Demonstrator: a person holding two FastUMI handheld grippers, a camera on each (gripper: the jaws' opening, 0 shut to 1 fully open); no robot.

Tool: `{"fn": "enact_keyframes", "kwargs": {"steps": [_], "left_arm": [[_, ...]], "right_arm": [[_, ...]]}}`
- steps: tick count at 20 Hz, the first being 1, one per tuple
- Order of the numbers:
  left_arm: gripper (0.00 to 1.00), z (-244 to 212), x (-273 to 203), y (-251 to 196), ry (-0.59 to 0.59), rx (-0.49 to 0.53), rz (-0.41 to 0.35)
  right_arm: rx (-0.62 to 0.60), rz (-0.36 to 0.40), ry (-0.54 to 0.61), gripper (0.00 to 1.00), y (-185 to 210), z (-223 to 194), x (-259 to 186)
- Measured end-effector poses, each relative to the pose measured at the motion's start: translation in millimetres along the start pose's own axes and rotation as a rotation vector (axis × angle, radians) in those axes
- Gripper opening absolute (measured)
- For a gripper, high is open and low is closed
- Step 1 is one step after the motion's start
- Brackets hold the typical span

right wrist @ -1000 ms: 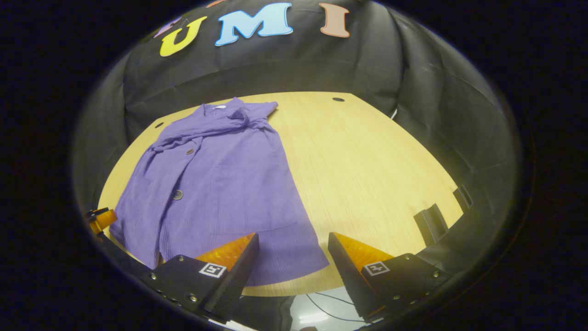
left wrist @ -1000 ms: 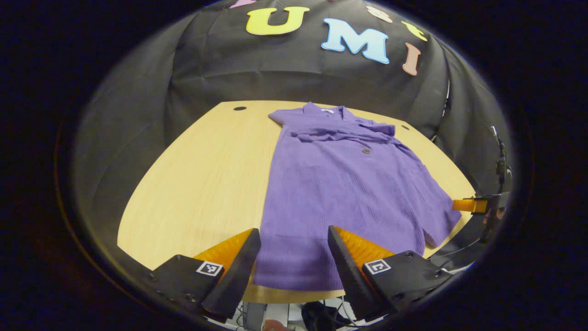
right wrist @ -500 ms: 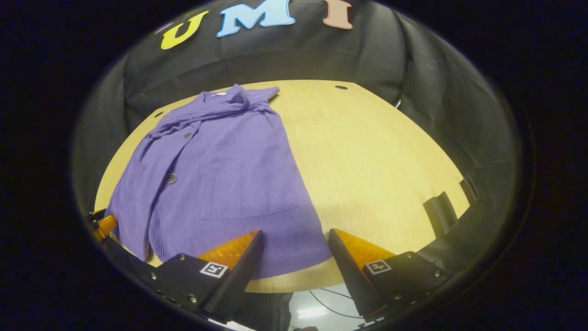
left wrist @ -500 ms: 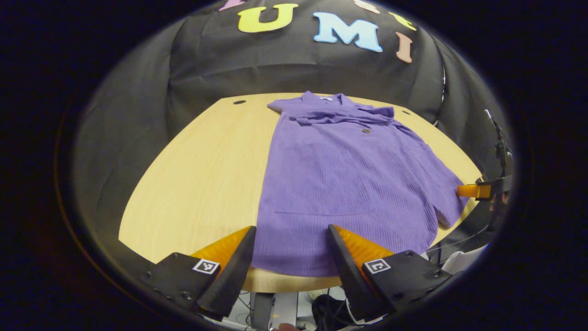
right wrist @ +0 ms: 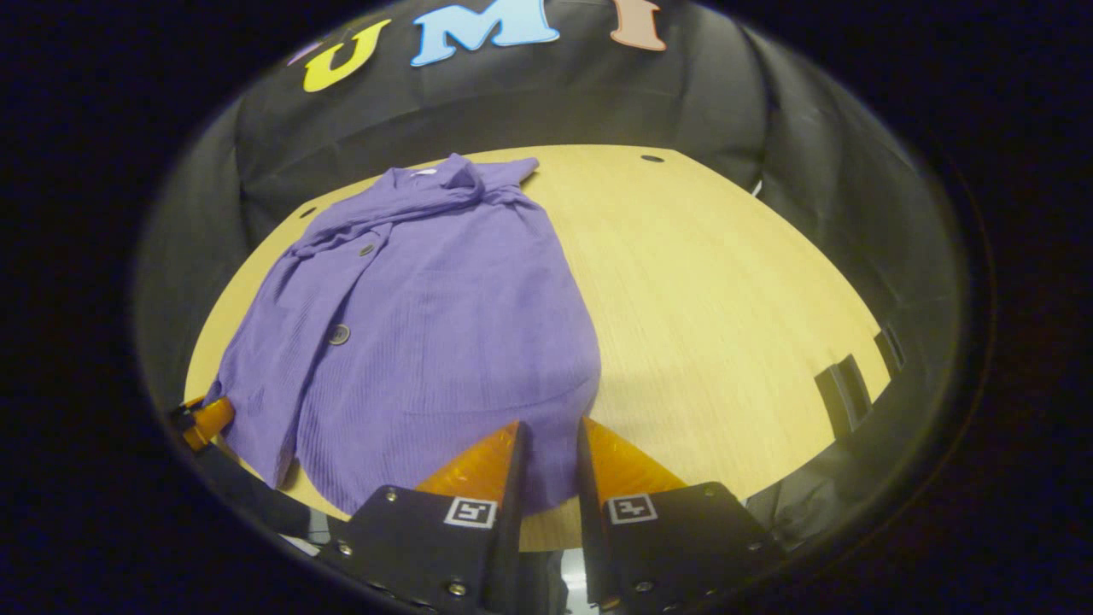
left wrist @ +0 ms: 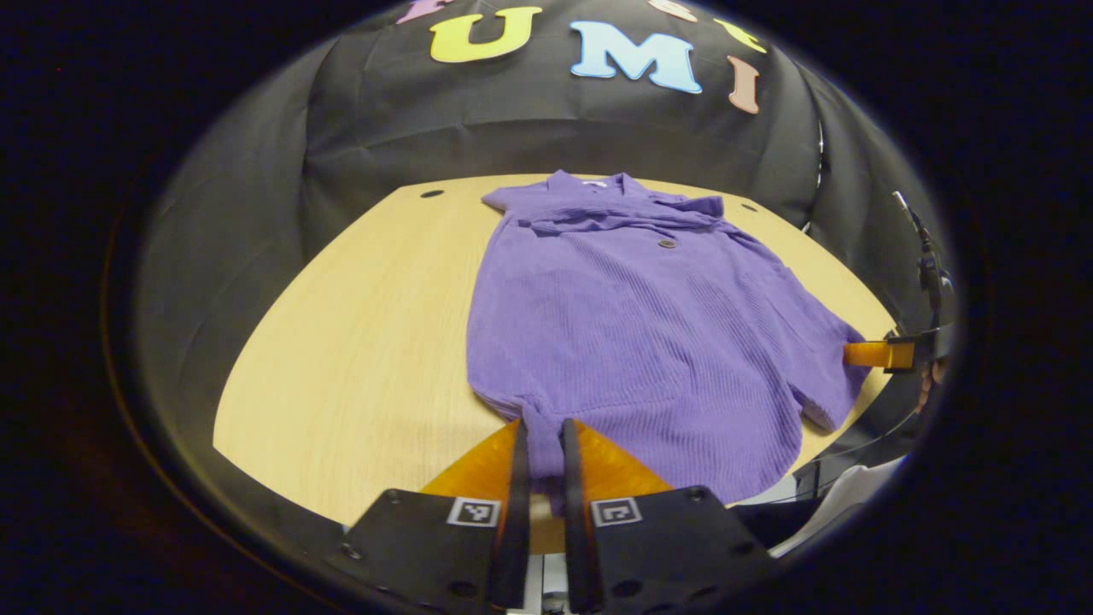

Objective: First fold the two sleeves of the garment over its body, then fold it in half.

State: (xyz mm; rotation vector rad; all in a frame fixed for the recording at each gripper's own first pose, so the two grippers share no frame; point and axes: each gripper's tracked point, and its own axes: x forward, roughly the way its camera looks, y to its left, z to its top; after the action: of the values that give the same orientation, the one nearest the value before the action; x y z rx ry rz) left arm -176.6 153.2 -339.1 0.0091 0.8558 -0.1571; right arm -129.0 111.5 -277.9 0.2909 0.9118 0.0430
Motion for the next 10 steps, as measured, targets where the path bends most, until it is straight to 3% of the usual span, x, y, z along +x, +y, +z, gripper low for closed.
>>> {"fn": "enact_keyframes", "kwargs": {"steps": [2, 3, 4, 10], "left_arm": [[0.19, 0, 1, -2, 0.007, 0.023, 0.003], [0.14, 1, 4, -2, 0.016, 0.020, 0.000], [0.10, 3, 4, -4, 0.016, 0.033, -0.014], [0.10, 29, -14, -27, 0.001, -0.077, -0.157]], "right_arm": [[0.035, -0.002, -0.015, 0.33, 2, 4, 2], [0.059, -0.003, -0.011, 0.02, 3, 4, 0], [0.077, -0.001, -0.007, 0.05, 3, 3, 0], [0.184, 0.081, -0.073, 0.05, 14, 31, -23]]}}
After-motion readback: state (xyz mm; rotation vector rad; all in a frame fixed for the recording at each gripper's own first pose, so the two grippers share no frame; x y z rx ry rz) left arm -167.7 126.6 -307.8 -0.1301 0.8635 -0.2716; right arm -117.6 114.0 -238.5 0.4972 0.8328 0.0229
